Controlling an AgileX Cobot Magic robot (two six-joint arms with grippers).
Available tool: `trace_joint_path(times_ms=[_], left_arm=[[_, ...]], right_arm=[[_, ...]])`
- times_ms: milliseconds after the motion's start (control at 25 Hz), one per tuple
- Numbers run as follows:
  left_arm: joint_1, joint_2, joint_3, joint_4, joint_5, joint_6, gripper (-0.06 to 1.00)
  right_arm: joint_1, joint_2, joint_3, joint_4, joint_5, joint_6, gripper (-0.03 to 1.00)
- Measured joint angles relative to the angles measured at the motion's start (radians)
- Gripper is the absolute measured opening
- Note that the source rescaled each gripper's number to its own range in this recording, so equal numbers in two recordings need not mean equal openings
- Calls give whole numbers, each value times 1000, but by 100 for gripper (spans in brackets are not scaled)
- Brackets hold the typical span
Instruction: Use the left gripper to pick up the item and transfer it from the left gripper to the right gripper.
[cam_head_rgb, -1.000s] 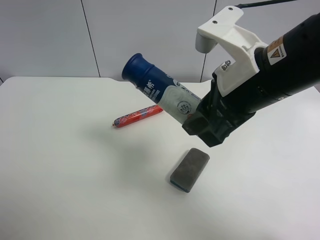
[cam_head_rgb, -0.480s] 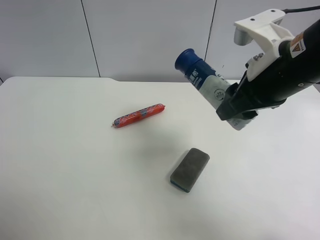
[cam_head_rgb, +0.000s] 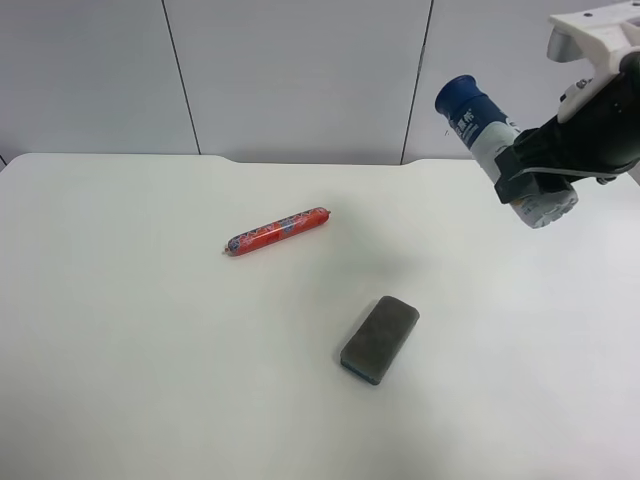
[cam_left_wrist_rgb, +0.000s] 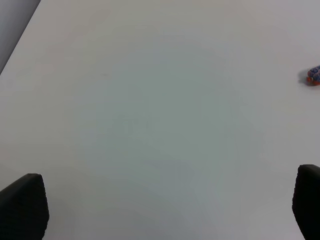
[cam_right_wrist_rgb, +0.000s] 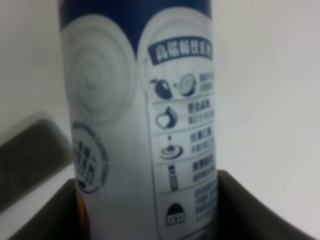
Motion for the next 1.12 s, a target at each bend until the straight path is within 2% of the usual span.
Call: trace_joint_path(times_ms=[120, 520, 880, 1120], left_arm=[[0, 0, 0, 0, 0, 0, 99], [0, 0, 0, 0, 0, 2, 99], [0, 0, 0, 0, 0, 3, 99], [0, 0, 0, 0, 0, 3, 99]], right_arm=[[-3, 66, 0, 10, -10, -1, 0], [-3, 314, -1, 17, -169, -27, 0], [-3, 452, -6, 17, -315, -45, 0], [-3, 508, -8, 14, -355, -45, 0]])
